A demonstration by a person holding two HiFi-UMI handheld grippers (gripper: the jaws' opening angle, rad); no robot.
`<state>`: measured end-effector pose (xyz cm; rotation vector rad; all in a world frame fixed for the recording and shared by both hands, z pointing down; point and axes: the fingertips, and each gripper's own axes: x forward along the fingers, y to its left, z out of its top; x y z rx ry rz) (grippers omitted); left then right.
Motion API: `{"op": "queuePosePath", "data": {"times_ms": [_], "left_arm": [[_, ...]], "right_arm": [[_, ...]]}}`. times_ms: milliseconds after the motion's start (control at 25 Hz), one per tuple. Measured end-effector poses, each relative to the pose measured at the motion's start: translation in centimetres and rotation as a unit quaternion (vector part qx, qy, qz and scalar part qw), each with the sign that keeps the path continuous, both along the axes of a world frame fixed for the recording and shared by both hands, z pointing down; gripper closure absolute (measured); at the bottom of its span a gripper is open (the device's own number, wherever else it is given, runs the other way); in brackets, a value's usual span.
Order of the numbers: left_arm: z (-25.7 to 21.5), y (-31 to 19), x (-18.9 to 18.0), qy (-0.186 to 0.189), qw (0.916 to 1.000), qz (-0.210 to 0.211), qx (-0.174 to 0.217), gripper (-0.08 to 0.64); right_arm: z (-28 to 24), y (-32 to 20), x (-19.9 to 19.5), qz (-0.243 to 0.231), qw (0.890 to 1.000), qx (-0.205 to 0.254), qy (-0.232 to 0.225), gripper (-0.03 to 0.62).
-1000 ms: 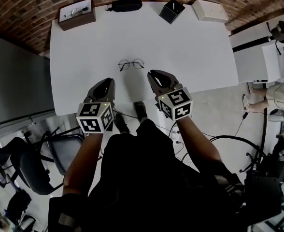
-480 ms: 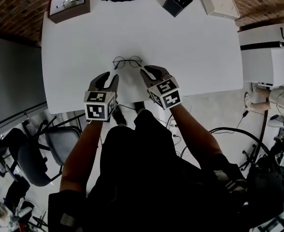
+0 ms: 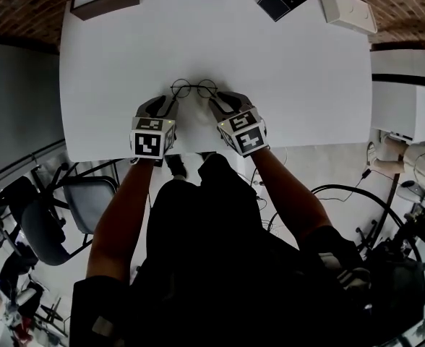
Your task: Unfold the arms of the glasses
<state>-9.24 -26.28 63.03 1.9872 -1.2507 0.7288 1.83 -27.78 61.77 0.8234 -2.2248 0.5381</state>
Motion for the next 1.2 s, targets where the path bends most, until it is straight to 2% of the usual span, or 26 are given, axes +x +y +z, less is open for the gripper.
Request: {"op": "queuePosePath", "data": {"times_ms": [120,520,680,720,800,1000,1200], "left_arm": [[0.2,-0.5,0.3,0.003,1.0000,0.002,0.003,0.431],[1.6,-0.3,0.7,-0.032,0.9992,0.020,-0.011,0.438],[1.7,-0.5,0.8,-0.044,0.9982,0.039,-0.009,0.481],[1.8,-0.4,1.1,-0.047,0.9975,0.051,-0.008,0.515],[2.1,-0.2,1.3,-0.057,0.9961,0.067,-0.004,0.517],[1.7,-0.3,1.3,-0.045,0.9970,0.062,-0.012,0.520],[0.1,-0.6,1.6,-0.040,0.9974,0.059,0.011,0.521]], "right_arm": [[0.5,-0.1,0.1,-0.005,1.000,0.005,0.013,0.514],[1.8,-0.2,0.1,0.011,1.000,-0.013,0.019,0.526],[1.9,-0.2,0.1,0.012,1.000,-0.013,0.019,0.547],[1.9,-0.1,0.0,0.011,1.000,-0.012,0.022,0.556],[1.9,-0.1,-0.2,0.009,1.000,-0.009,0.028,0.565],[1.6,0.0,-0.4,0.013,1.000,-0.006,0.019,0.566],[0.1,-0.2,-0.6,0.001,1.000,0.021,0.008,0.568]]}}
